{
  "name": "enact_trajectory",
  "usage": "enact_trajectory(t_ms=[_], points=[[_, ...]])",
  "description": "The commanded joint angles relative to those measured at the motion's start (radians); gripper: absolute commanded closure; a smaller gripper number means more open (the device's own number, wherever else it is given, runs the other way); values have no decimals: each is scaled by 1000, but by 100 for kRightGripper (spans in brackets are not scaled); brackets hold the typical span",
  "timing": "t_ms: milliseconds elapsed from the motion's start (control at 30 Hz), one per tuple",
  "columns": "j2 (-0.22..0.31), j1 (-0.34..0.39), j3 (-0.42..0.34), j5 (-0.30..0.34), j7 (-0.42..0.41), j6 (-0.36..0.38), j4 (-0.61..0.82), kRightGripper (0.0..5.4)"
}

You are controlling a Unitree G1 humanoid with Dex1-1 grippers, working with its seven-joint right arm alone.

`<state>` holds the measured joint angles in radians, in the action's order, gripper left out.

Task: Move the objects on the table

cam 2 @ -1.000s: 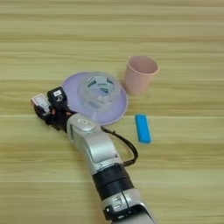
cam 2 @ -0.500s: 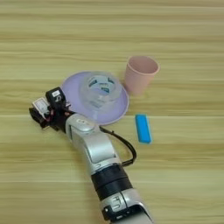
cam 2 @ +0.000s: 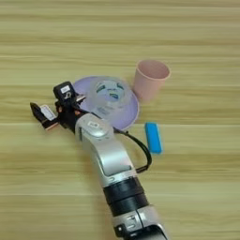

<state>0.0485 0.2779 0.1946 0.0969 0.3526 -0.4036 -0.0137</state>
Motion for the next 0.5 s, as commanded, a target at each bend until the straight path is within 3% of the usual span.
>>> enact_trajectory(t_ms=[33,200,500], points=[[10,59,-39,8,-15,28,90,4],[45,26,-76,17,-11,10,206,4],[177,-158,-290,96,-1,-90,470,4]])
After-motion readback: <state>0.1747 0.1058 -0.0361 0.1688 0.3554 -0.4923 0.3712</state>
